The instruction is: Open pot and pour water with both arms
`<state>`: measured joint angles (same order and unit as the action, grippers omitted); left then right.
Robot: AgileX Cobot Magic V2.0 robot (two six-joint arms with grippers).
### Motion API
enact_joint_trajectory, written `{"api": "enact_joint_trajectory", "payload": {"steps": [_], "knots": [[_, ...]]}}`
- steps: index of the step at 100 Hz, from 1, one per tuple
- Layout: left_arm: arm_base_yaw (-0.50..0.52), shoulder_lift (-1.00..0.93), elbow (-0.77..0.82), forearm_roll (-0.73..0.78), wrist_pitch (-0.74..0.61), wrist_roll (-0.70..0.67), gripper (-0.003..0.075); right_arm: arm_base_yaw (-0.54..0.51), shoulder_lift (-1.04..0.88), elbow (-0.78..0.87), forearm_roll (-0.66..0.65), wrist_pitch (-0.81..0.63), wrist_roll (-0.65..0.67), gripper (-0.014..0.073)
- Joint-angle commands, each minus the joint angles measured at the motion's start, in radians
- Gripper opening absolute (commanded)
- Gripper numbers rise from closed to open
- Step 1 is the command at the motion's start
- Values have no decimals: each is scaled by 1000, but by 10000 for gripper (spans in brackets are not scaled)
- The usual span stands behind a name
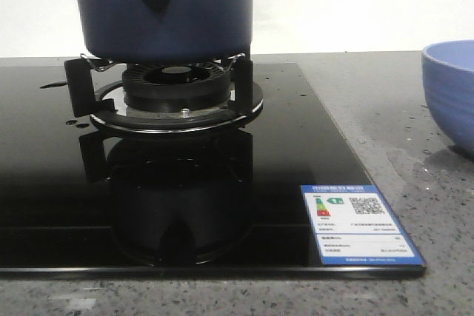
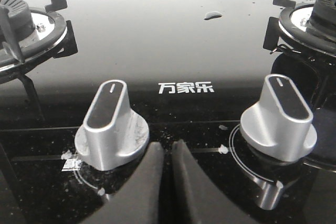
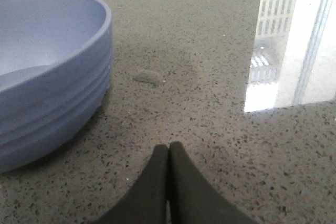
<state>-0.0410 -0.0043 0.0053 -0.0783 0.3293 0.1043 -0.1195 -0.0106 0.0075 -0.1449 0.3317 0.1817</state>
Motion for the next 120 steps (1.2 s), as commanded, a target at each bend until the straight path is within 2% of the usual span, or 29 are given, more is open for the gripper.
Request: {"api": "enact_joint_trajectory", "payload": {"steps": [1, 78, 93, 101, 109, 120], "knots": [[-4, -27, 27, -2, -51, -9, -20, -7, -18, 25, -7, -18, 0, -62], [-4, -27, 27, -2, -51, -9, -20, -7, -18, 25, -13, -20, 0, -62], [-4, -27, 27, 2, -73, -9, -20, -7, -18, 25, -15, -135, 0, -62], [-4, -27, 27, 2, -117, -9, -20, -7, -18, 25, 61, -230, 0, -62], [-4, -27, 27, -31, -234, -9, -20, -7, -18, 25, 191, -325, 0, -62], [-4, -27, 27, -222, -409, -9, -20, -7, -18, 25, 334, -420, 0, -62]]}}
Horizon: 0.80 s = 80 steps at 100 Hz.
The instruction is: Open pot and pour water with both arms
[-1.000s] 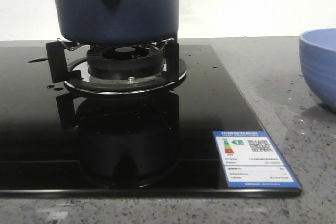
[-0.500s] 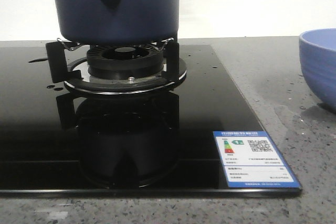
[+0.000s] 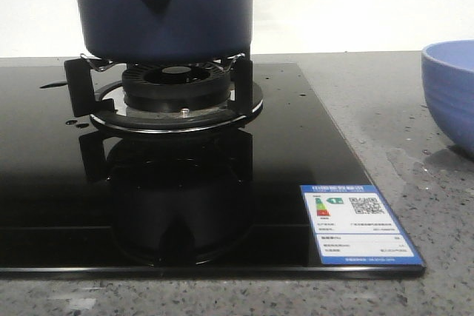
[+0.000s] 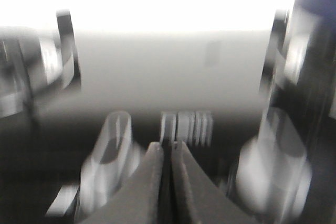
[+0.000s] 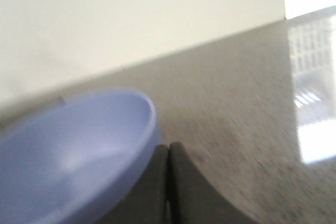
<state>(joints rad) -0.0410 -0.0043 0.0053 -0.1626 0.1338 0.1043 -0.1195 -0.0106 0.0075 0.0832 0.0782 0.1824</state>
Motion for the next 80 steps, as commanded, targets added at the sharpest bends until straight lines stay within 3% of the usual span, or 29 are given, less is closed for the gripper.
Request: {"api": "enact_joint_trajectory", "payload": {"steps": [1, 15, 28, 39, 50, 70, 80], "knots": [[-4, -27, 27, -155, -233, -9, -20, -7, -18, 25, 113, -174, 0, -62], [-4, -27, 26, -441, -343, -9, -20, -7, -18, 25, 222, -166, 0, -62], [-4, -27, 26, -678, -341, -9, -20, -7, -18, 23, 312, -155, 0, -62], [-4, -27, 8, -847, -321, -9, -20, -7, -16, -14, 440, -47, 0, -62], [-4, -21, -66, -811, -180, -7, -20, -7, -16, -86, 468, 96, 0, -62], [-4, 133, -259, -576, 94, 13, -20, -7, 64, -303, 461, 320, -80, -62], [-4, 264, -377, -562, 230, 177, -20, -7, 168, -410, 459, 450, -156, -62]]}}
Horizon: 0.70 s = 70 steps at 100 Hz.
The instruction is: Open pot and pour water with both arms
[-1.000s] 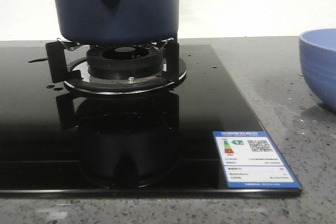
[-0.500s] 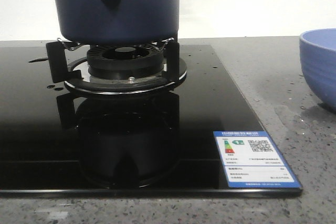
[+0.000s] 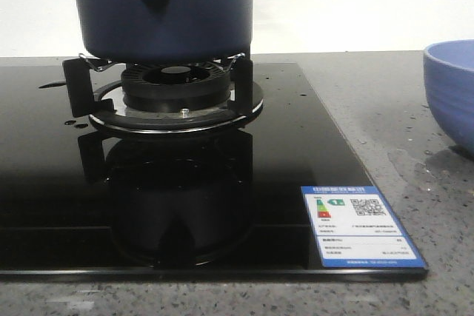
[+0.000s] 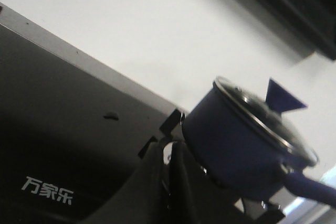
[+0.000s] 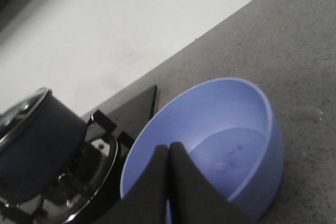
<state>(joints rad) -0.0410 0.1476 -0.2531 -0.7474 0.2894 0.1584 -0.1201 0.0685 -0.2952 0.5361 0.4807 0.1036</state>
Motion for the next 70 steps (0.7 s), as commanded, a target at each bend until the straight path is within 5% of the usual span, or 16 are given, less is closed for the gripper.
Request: {"api": "enact_joint_trajectory", "payload": {"steps": [1, 30, 54, 70], "knots": [[-7, 131, -127, 23, 83, 137, -20, -6, 107, -122, 6, 57, -88, -62], [-245, 384, -365, -74, 266, 438, -19, 36, 456, -363, 43, 491, -144, -66], [-425, 545, -475, -359, 405, 910, -18, 53, 625, -414, 475, 653, -547, -69], [-442, 621, -524, -453, 381, 1041, -19, 53, 629, -414, 636, 604, -764, -69]]}}
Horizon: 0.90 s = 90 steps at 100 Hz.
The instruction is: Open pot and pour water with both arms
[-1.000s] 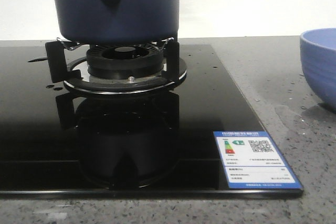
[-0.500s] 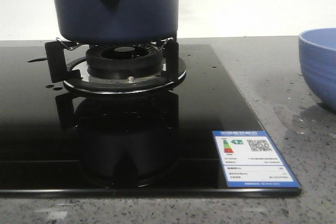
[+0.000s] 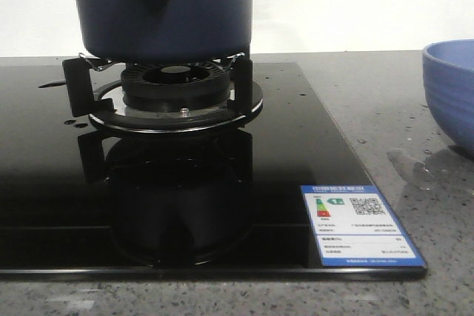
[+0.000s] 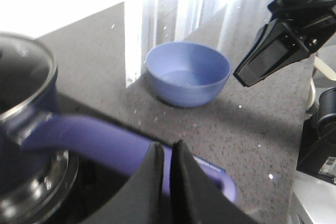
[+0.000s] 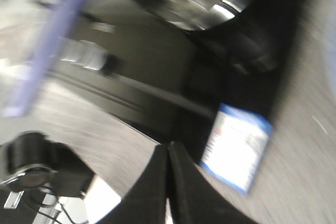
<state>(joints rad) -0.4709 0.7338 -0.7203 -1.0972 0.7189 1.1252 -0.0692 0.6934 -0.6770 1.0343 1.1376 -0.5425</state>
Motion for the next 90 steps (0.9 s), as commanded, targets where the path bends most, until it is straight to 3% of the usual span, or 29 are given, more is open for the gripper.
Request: {"api": "enact_joint_trajectory", "payload": {"steps": [1, 11, 21, 33, 43, 55, 71, 78, 90], "knots": [[-12, 40, -59, -105, -52, 77, -18, 2, 2, -34, 142, -57, -119, -69], [-10, 71, -92, -98, -92, 88, 6, 2, -9, -42, 147, -79, -170, -69], [-10, 91, -121, -91, -133, 98, 124, 2, -12, -50, 147, -77, -190, -30], [-10, 110, -134, -88, -214, 101, 376, 2, -16, -63, 145, -92, -190, 115], [-10, 132, -134, -88, -327, 101, 494, 2, -16, -63, 145, -123, -190, 297], [-10, 166, -134, -80, -410, 106, 489, 2, -16, -63, 145, -163, -190, 425], [-3, 237, -158, -90, -392, 184, 489, 2, -16, -63, 145, -195, -190, 428], [19, 270, -191, -131, -335, 230, 489, 2, -16, -63, 145, -197, -190, 428], [82, 324, -267, -300, -126, 344, 481, 2, -16, -63, 145, -197, -190, 428]]}}
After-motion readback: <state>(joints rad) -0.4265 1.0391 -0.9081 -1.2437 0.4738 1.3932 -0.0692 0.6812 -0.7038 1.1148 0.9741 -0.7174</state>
